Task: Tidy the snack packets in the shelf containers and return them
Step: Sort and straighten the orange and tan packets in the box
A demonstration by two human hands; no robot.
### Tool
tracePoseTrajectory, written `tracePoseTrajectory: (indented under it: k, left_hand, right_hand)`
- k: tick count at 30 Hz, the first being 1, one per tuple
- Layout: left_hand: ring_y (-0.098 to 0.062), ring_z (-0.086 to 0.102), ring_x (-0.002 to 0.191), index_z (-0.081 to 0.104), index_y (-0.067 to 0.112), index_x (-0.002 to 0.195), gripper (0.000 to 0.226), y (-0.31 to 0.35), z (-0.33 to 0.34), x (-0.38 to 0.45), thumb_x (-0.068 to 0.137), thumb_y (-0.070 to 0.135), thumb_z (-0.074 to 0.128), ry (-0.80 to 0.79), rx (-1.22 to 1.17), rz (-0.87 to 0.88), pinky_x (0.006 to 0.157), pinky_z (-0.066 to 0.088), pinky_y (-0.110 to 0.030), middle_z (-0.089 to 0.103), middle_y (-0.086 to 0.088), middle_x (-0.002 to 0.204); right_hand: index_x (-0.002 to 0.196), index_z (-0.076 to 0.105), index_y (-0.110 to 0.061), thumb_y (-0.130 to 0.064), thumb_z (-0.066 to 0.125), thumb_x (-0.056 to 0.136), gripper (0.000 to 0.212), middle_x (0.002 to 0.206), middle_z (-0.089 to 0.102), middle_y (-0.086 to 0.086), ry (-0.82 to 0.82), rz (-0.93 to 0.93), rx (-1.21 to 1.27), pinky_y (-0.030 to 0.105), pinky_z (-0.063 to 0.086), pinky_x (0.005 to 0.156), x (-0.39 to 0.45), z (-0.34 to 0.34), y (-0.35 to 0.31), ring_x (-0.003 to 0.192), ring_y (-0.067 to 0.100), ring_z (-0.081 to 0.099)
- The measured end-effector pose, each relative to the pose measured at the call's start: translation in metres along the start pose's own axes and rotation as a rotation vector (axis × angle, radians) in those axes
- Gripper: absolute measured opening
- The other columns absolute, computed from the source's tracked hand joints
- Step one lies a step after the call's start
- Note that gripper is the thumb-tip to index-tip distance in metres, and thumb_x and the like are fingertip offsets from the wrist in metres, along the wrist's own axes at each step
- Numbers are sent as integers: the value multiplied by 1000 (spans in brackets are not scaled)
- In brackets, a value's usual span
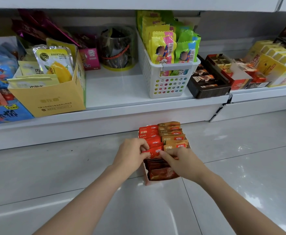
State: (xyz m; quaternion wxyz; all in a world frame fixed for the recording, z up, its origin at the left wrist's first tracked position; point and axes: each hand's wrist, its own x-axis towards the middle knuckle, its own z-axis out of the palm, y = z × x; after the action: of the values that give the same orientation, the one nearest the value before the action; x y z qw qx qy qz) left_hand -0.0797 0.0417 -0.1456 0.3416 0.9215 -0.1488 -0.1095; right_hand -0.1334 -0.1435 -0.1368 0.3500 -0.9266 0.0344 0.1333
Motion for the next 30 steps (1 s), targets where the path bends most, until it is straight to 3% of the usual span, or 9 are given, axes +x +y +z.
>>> tracePoseTrajectory:
  k: [2,6,10,14,17,19,21,25,30]
  left_hand:
    - [0,52,62,71,22,83,9,2,-1,2,83,19,79,-8,21,15,59,36,-12,54,17,69]
    - [-9,50,83,62,22,74,18,4,-4,1,85,22,76,14,85,64,71,38,-25,54,11,81]
    - [-13,47,97,52,21,84,16,4,-2,-12,95,23,63,38,218,194,80,42,-27,54,9,95]
    - [-10,61,74,36,24,90,17,10,-11,-19,104,21,45,130,8,112,62,44,-25,66,6,85]
    - [-11,62,63,34,29,83,27,15,-35,-9,102,19,49,323,-186,33,54,45,-30,63,2,71]
    - [-20,71,75,39,27,83,25,20,-51,-1,102,17,52,330,-465,-39,63,59,-40,69,-9,82]
    - [-22,74,84,44,21,86,19,27,-57,2,101,15,53,254,-707,-101,69,62,-41,72,-15,89]
    - [-23,74,87,51,18,90,12,29,-53,-2,100,20,56,186,-875,-148,75,61,-41,76,-11,88]
    - [-12,71,77,61,17,94,7,32,-61,-7,96,24,62,248,-1041,-144,71,55,-30,76,-4,80]
  right_hand:
    - [56,52,-27,-45,44,102,50,51,54,-20,-23,1,1,12,37,53,-2,-6,-2,53,-3,52]
    - [97,70,-26,-46,36,104,40,94,72,-16,-18,31,27,10,42,69,-10,-7,-3,88,-5,62]
    - [108,57,-34,-45,45,102,18,94,74,-16,-7,57,26,7,41,59,-16,-4,-1,87,-5,60]
    - [136,38,-36,-52,47,99,41,83,74,-19,-13,87,39,7,42,62,-19,-10,-1,78,-12,61]
    - [146,27,-39,-59,53,92,63,99,69,-15,33,59,24,16,47,69,-17,-11,-5,82,-1,63]
    - [143,29,-45,-68,56,85,68,107,63,-21,51,70,167,13,46,72,-17,-15,-10,86,-4,62]
    - [131,45,-45,-73,57,79,60,109,69,-19,39,95,435,22,53,85,-18,-21,-17,91,-3,68]
    - [113,70,-28,-49,70,82,37,106,76,-4,5,99,729,44,58,91,-27,-28,-25,99,16,73]
    - [98,80,-17,-28,72,82,20,101,77,7,91,5,892,30,60,78,-51,-21,-36,96,24,74]
